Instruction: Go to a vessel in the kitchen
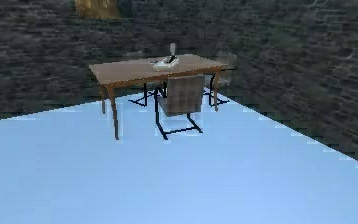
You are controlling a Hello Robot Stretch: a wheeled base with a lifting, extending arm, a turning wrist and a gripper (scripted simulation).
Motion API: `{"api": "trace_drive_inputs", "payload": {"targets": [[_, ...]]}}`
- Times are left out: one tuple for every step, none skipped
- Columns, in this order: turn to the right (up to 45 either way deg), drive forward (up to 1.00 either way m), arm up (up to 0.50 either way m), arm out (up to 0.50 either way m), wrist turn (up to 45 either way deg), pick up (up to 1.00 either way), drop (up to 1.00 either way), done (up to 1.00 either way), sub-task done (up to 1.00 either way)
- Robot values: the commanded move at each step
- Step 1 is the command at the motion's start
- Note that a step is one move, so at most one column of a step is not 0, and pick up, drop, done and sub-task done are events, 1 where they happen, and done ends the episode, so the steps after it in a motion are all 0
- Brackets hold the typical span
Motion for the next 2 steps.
{"api": "trace_drive_inputs", "payload": {"targets": [[-45.0,0.00,0.00,0.00,0.0,0.00,0.00,0.00,0.00],[-45.0,0.00,0.00,0.00,0.0,0.00,0.00,0.00,0.00]]}}
